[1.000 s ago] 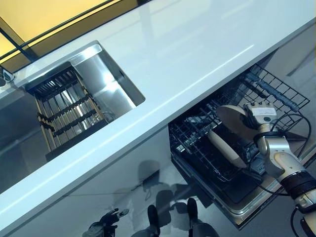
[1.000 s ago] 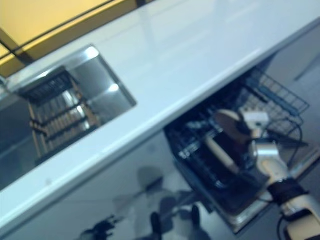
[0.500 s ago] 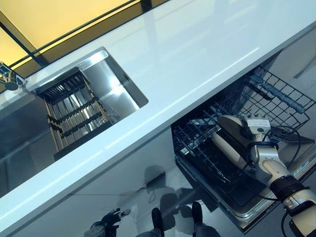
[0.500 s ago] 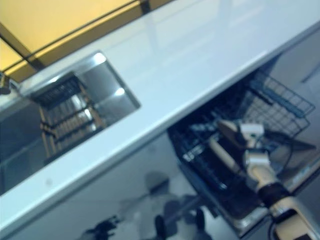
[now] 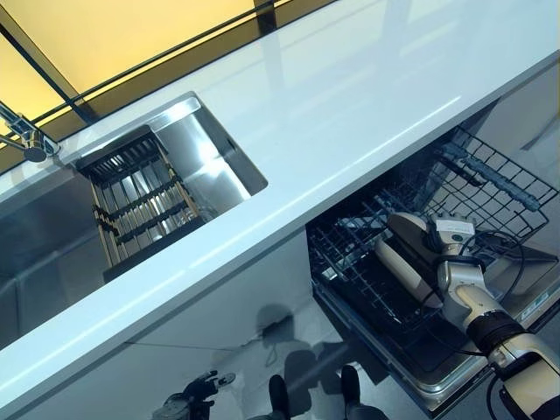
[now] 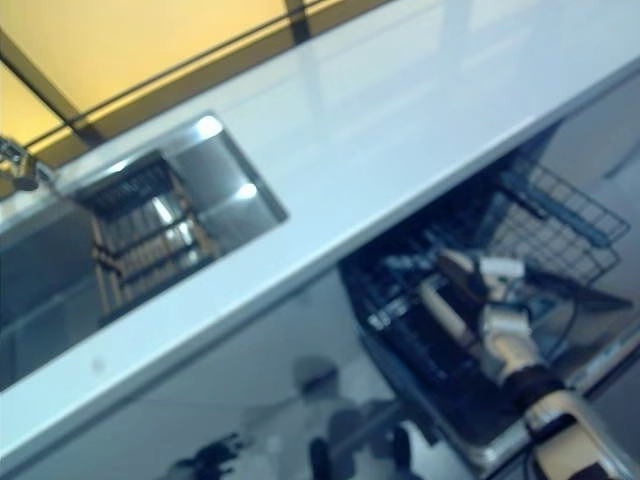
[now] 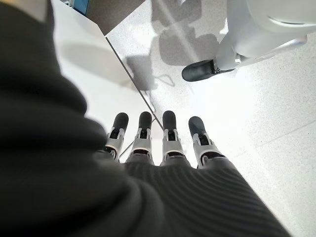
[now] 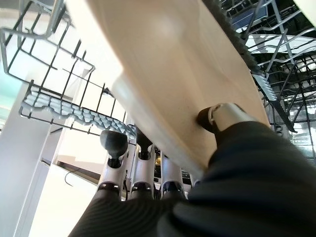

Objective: Take plates into dishwasher

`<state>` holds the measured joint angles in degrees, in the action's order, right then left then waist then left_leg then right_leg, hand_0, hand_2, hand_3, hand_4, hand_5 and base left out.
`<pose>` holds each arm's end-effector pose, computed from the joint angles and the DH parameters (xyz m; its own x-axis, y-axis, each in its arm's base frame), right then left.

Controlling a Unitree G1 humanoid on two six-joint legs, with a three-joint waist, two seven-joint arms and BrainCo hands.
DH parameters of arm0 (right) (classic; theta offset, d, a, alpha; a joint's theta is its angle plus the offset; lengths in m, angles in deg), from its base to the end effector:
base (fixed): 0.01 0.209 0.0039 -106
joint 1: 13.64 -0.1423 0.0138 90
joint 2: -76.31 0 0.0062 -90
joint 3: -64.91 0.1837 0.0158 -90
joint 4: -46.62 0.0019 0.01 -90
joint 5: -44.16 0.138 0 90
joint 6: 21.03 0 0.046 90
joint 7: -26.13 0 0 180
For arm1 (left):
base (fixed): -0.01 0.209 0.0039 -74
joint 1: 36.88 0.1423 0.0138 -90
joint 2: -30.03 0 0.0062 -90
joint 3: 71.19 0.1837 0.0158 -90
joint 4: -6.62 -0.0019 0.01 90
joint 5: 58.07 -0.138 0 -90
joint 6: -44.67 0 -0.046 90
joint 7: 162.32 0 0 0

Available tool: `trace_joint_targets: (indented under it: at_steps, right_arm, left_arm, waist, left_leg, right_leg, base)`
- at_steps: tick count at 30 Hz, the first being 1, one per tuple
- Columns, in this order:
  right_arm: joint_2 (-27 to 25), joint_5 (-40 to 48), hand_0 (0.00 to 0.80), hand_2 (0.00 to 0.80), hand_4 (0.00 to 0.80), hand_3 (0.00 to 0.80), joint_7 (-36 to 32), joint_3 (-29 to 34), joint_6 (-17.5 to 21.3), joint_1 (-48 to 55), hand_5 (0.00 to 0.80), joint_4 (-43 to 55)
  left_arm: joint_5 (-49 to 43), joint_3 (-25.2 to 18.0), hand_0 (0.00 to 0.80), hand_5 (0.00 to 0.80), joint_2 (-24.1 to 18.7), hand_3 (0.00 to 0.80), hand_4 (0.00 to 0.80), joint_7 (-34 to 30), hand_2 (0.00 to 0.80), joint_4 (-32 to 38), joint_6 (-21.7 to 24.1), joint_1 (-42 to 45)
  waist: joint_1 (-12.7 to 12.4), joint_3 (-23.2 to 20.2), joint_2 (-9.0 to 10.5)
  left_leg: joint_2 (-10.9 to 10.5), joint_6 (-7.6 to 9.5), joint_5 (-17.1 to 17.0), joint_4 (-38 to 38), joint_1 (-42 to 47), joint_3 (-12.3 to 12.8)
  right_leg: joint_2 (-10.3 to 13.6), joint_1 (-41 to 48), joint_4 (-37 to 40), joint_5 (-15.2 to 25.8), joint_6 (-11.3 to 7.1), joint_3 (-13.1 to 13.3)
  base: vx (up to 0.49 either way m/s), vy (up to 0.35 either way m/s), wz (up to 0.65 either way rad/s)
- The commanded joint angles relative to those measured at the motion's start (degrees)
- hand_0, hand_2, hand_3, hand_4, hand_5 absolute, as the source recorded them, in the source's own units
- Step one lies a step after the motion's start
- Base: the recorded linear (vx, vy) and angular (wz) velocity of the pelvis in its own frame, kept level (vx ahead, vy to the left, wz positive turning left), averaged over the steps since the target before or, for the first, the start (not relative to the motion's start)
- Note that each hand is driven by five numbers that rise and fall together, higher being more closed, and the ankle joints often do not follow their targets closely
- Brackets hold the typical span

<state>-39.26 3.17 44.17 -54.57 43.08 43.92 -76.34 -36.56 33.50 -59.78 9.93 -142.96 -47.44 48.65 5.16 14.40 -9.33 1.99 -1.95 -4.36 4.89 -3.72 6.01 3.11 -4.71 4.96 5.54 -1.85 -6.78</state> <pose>0.2890 -0.2654 0.0906 0.9364 -0.3165 0.1517 0.0969 -0.1826 -0.9784 0.1279 0.2161 -0.0966 0.5272 -0.0351 -0.8490 0.0164 0.9994 -0.0311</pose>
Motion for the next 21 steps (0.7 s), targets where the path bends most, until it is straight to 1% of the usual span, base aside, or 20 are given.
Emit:
trace_joint_targets:
  at_steps: [1, 2, 3, 11, 21]
  right_arm:
    - [3.1, 4.3, 0.342, 0.342, 0.342, 0.342, -1.5, -3.8, 0.5, -1.5, 0.342, -2.4]
    - [3.1, 4.5, 0.201, 0.201, 0.201, 0.201, -1.9, -3.5, 0.4, -1.4, 0.201, -1.9]
    - [3.2, 4.5, 0.0, 0.0, 0.0, 0.0, -1.9, -3.2, 0.0, -1.3, 0.0, -1.1]
    - [2.8, 5.8, 0.0, 0.0, 0.0, 0.0, -3.1, 0.3, -2.4, 1.3, 0.0, 5.9]
    - [-1.4, 4.8, 0.0, 0.0, 0.0, 0.0, -8.8, 7.7, -4.5, 4.1, 0.0, 20.4]
  left_arm:
    - [0.0, 2.5, 0.0, 0.0, -0.7, 0.0, 0.0, 0.0, 0.0, -2.6, -0.1, -3.3]
    - [0.0, 2.4, 0.0, 0.0, -0.8, 0.0, 0.0, 0.0, 0.0, -2.8, 0.0, -3.4]
    - [0.1, 2.4, 0.0, 0.0, -0.7, 0.0, 0.0, 0.0, 0.0, -3.0, 0.2, -3.4]
    - [-0.5, 0.9, 0.0, 0.0, -0.2, 0.0, 0.0, 0.8, 0.0, -2.7, 0.1, -2.7]
    - [-1.6, -2.1, 0.0, 0.0, 0.0, 0.0, 0.0, 1.8, 0.0, -4.0, 1.0, -0.9]
  waist:
    - [-1.4, -1.0, 1.55]
    - [-1.4, -1.1, 1.64]
    - [-1.3, -1.1, 1.77]
    - [-0.4, -1.4, 2.83]
    - [1.1, -2.4, 4.64]
  left_leg:
    - [-2.4, 1.45, 3.2, 0.1, -1.9, 1.0]
    - [-2.4, 1.46, 3.2, 0.1, -2.0, 1.0]
    - [-2.3, 1.45, 3.2, 0.1, -2.0, 1.1]
    - [-2.1, 1.51, 3.3, 0.1, -1.5, 1.7]
    - [-1.4, 1.59, 3.7, 0.1, -0.3, 3.2]
  right_leg:
    - [-0.7, -0.3, -0.8, -4.1, -1.67, -0.8]
    - [-0.7, -0.4, -0.8, -4.1, -1.7, -0.7]
    - [-0.7, -0.4, -0.8, -4.0, -1.7, -0.6]
    - [-1.0, -0.3, -0.6, -3.9, -1.73, 0.2]
    - [-1.8, 0.4, -0.6, -3.8, -1.64, 1.5]
  base:
    - [0.0, 0.0, 0.0]
    - [0.0, 0.0, 0.0]
    - [0.0, 0.0, 0.0]
    - [0.0, 0.0, 0.0]
    - [0.003, 0.0, 0.0]
